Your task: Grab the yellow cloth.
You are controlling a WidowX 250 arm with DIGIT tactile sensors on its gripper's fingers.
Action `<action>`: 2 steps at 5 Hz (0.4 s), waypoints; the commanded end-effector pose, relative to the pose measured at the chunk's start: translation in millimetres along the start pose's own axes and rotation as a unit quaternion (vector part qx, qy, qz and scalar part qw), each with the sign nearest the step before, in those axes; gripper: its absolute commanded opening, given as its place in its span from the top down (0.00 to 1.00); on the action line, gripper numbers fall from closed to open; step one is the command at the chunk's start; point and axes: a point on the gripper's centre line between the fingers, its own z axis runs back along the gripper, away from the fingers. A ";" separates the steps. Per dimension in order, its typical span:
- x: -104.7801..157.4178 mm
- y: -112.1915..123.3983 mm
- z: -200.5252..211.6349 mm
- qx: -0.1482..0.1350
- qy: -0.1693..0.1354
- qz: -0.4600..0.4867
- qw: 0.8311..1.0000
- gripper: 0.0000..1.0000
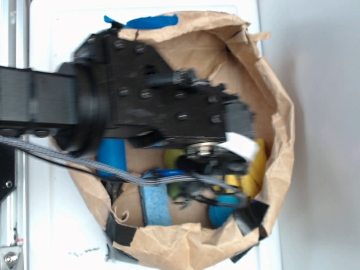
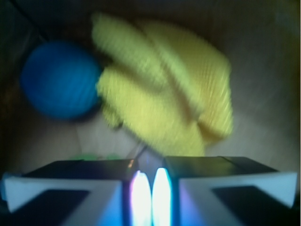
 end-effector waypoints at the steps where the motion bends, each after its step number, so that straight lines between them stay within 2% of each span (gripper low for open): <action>1: 26.9 19.6 15.5 0.013 -0.030 0.011 0.999 0.00; 2: 29.9 21.2 11.7 0.013 -0.030 0.007 0.999 0.00</action>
